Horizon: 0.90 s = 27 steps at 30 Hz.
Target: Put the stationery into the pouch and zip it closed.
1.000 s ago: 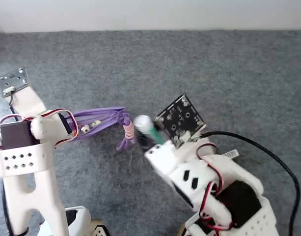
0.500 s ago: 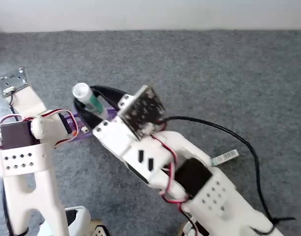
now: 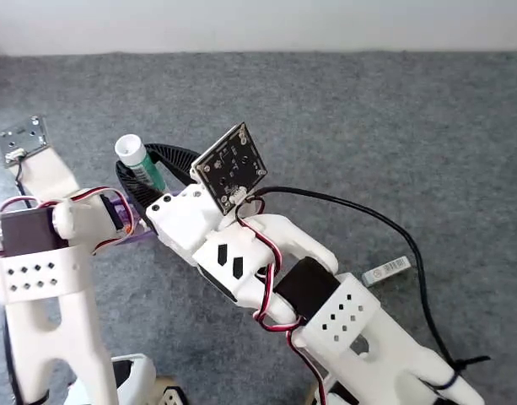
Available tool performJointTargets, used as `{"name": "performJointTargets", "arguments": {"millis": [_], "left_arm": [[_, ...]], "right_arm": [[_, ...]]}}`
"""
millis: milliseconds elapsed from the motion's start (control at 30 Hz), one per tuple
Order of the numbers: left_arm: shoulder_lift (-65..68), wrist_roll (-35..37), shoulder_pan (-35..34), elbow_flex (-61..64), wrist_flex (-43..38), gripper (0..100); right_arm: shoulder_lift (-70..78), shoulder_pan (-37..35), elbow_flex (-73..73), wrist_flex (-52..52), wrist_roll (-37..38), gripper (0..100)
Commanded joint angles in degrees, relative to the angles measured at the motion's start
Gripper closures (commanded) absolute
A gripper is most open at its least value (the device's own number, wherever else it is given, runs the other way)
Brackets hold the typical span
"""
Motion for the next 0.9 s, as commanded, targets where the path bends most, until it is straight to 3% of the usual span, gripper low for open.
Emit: {"name": "performJointTargets", "arguments": {"millis": [0, 333, 600, 867], "left_arm": [[0.9, 1.2, -0.7, 0.1, 1.0, 99], [0.9, 1.2, -0.7, 0.1, 1.0, 99], [0.9, 1.2, -0.7, 0.1, 1.0, 99], [0.9, 1.2, -0.7, 0.1, 1.0, 99]], "right_arm": [[-0.7, -2.2, -0.8, -0.6, -0.5, 99.1], [-4.4, -2.3, -0.9, 0.3, -0.5, 99.1], [1.4, -1.1, -0.8, 2.8, -0.7, 99.0], [7.6, 2.2, -0.8, -3.6, -0.7, 98.7]]}}
